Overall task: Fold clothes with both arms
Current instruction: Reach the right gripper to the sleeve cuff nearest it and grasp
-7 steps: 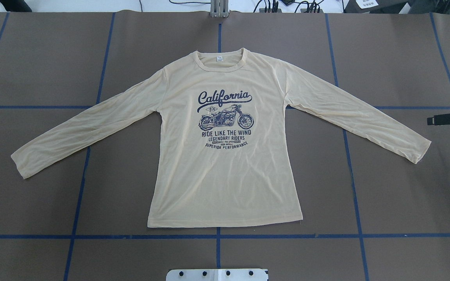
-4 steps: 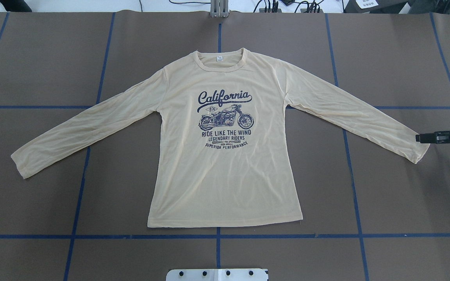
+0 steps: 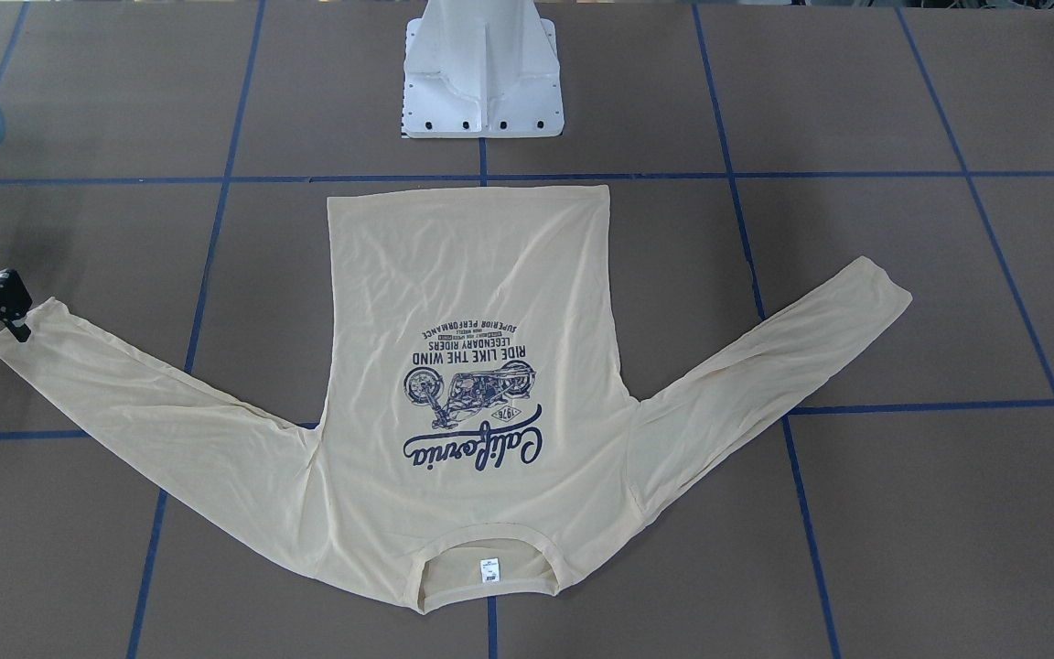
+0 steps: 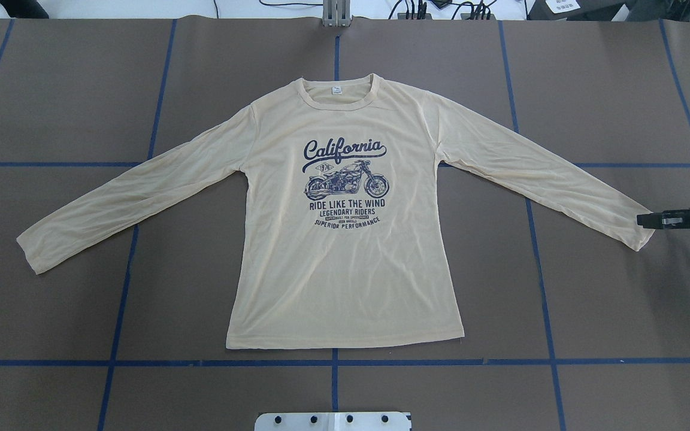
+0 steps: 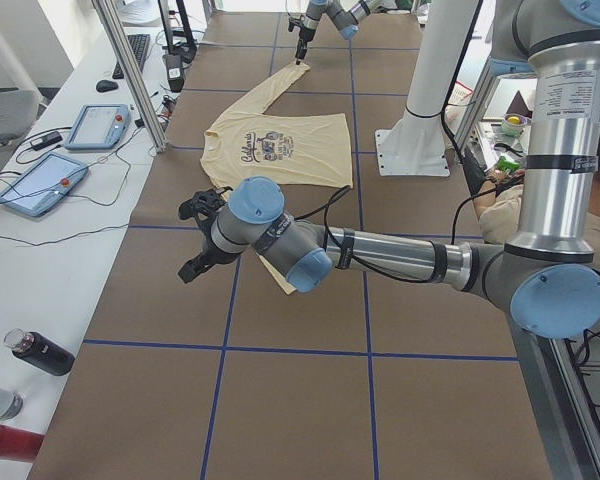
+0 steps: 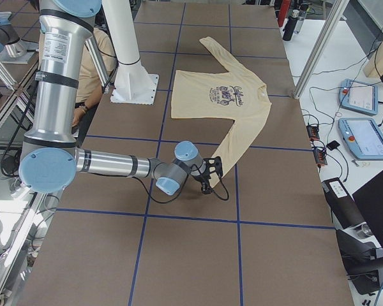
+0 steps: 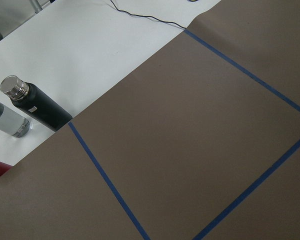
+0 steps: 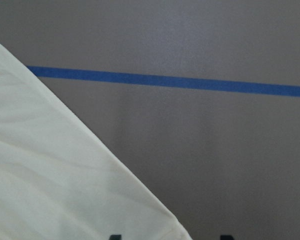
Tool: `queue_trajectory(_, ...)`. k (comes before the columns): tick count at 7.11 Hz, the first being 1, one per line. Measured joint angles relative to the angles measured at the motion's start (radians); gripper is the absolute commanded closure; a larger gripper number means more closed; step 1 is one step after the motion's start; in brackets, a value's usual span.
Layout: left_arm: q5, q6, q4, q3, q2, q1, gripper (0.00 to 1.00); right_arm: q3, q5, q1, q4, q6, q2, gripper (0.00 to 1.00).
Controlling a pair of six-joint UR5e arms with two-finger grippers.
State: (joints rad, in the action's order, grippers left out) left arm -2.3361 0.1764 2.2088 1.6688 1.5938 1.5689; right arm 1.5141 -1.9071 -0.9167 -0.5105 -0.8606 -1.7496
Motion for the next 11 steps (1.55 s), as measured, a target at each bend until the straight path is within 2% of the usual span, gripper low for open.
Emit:
queue_trajectory(2, 0.000, 0.000, 0.000, -0.001, 0.000, 0.000, 0.00, 0.000, 0.001, 0.003, 0.001, 0.000, 0.002, 0.64)
queue_trajectory(3, 0.000, 0.000, 0.000, -0.001, 0.000, 0.000, 0.00, 0.000, 0.000, 0.003, 0.001, 0.001, 0.002, 0.85)
queue_trajectory(4, 0.000, 0.000, 0.000, -0.001, 0.000, 0.000, 0.00, 0.000, 0.000, 0.002, 0.002, 0.005, 0.002, 1.00)
queue_trajectory(8, 0.000, 0.000, 0.000, -0.001, 0.000, 0.000, 0.00, 0.029, -0.014, -0.006, 0.003, 0.016, -0.002, 1.00)
queue_trajectory(11, 0.000, 0.000, 0.000, -0.001, 0.000, 0.000, 0.00, 0.129, -0.110, -0.093, -0.020, 0.002, 0.022, 1.00)
